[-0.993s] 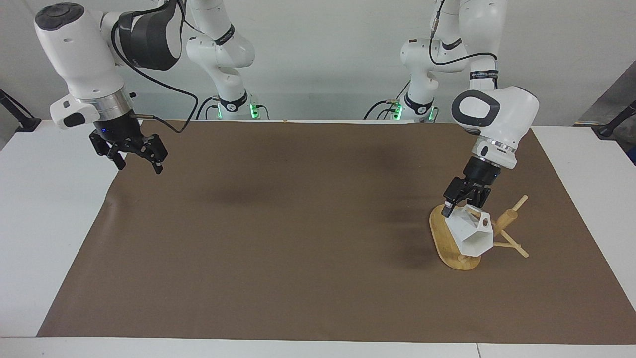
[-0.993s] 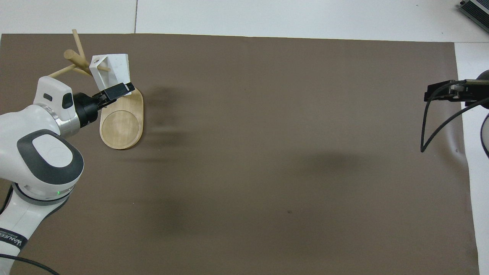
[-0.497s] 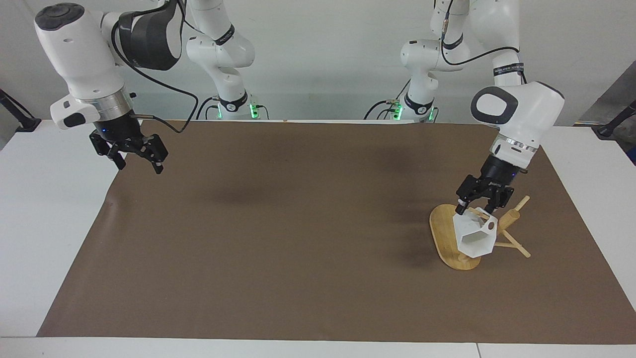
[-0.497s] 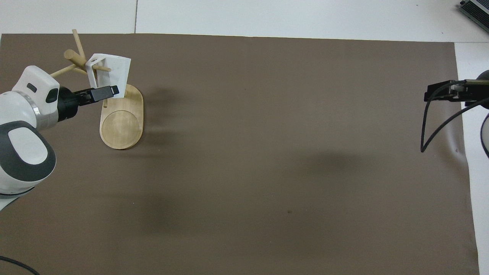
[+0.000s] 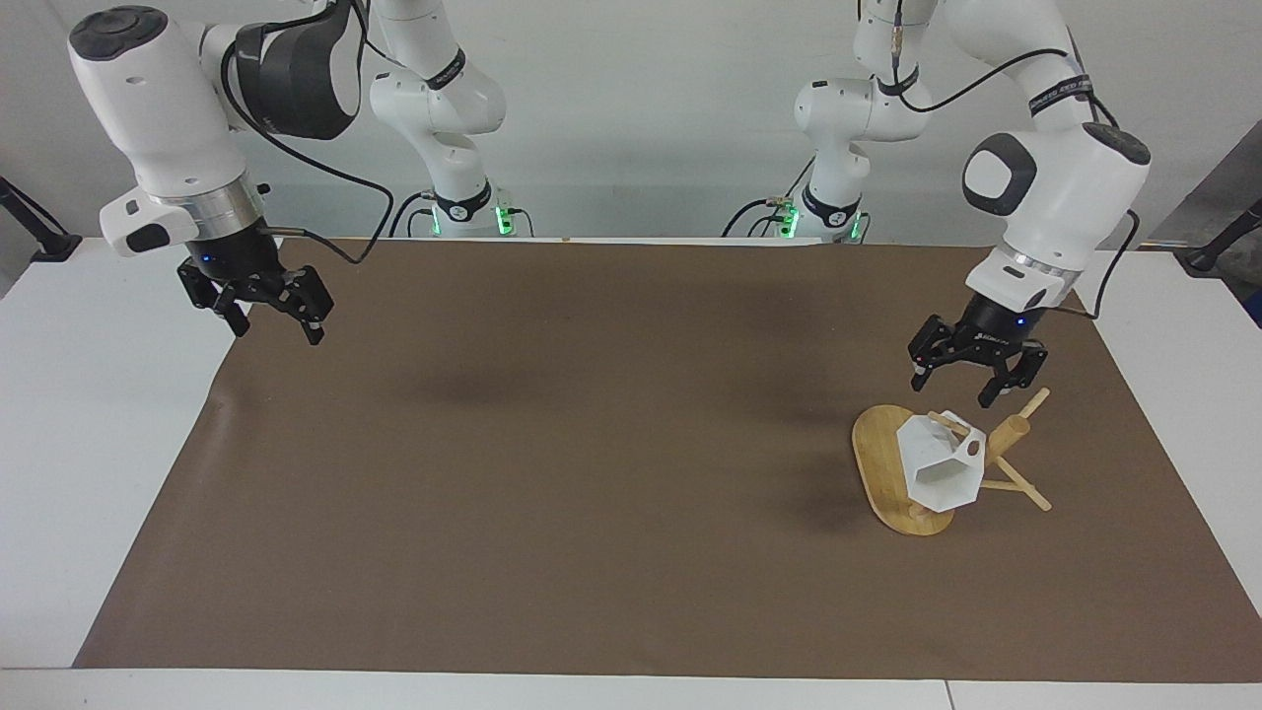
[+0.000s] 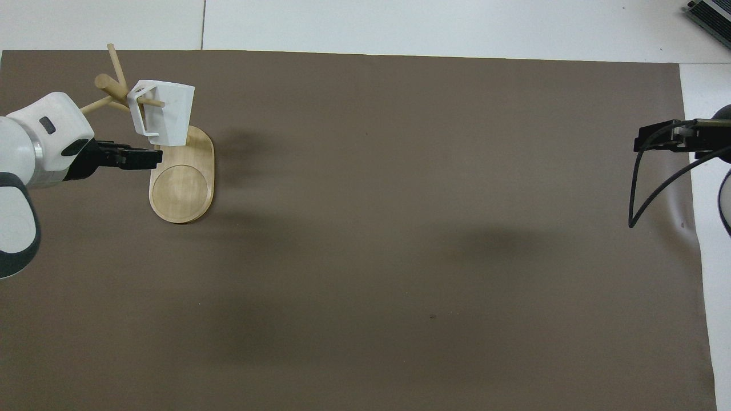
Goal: Hang cup on rack
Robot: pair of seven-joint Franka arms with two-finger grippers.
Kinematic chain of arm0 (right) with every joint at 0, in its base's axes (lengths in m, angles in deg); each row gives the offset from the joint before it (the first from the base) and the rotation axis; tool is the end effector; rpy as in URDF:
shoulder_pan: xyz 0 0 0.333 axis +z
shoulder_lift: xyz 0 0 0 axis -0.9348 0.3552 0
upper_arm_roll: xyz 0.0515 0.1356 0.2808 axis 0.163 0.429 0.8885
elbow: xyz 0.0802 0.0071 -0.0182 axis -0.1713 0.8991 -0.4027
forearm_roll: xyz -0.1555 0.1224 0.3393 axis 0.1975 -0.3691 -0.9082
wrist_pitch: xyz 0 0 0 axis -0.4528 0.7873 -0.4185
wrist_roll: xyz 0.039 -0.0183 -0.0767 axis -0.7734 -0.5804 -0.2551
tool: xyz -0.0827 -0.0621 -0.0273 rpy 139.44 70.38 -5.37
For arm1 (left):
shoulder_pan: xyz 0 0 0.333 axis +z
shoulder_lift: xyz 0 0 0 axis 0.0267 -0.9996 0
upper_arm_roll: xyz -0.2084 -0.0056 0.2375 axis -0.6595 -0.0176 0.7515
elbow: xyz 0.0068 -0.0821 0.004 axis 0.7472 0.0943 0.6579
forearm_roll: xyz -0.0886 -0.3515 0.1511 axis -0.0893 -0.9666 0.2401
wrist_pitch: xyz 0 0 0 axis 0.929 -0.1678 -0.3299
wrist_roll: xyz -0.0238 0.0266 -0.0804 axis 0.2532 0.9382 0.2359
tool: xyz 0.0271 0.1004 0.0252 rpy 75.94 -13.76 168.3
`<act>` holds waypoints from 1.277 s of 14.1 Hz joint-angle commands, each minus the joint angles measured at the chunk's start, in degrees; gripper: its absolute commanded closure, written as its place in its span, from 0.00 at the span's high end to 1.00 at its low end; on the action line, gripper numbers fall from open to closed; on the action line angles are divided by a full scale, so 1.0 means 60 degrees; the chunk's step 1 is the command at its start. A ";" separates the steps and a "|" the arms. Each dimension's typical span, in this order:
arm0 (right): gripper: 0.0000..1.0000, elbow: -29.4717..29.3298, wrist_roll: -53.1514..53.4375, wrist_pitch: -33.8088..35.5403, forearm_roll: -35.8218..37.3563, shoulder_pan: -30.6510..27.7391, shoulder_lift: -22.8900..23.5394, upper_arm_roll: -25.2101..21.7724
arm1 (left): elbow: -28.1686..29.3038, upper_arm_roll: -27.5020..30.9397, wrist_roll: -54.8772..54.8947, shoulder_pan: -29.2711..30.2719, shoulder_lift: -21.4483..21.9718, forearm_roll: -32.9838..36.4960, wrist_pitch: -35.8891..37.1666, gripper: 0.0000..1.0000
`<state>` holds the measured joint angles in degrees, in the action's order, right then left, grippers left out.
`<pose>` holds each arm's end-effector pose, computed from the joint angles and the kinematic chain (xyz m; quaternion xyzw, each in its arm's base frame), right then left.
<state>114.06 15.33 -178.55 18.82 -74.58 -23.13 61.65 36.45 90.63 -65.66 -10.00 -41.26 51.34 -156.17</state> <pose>0.5969 -0.0550 0.5832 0.9951 -0.0656 0.0733 0.0131 0.5817 -0.0427 0.5053 0.9770 -0.1434 0.1432 0.0669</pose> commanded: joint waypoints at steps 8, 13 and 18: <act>1.00 0.0148 0.0102 0.0124 0.0021 -0.0011 -0.0157 0.0038 | -0.3905 -0.0113 0.0009 -0.0054 -0.0062 0.2085 0.5850 1.00; 1.00 0.0148 0.0102 0.0124 0.0021 -0.0011 -0.0157 0.0038 | -0.4538 -0.0099 0.0038 0.0005 -0.0077 0.1998 0.6806 1.00; 1.00 0.0148 0.0102 0.0124 0.0021 -0.0011 -0.0157 0.0038 | -0.4127 -0.0099 -0.0005 0.0020 0.0128 0.1982 0.6704 1.00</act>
<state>114.07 15.33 -178.55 18.82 -74.58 -23.13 61.65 11.57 90.08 -65.63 -10.10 -40.52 62.54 -116.58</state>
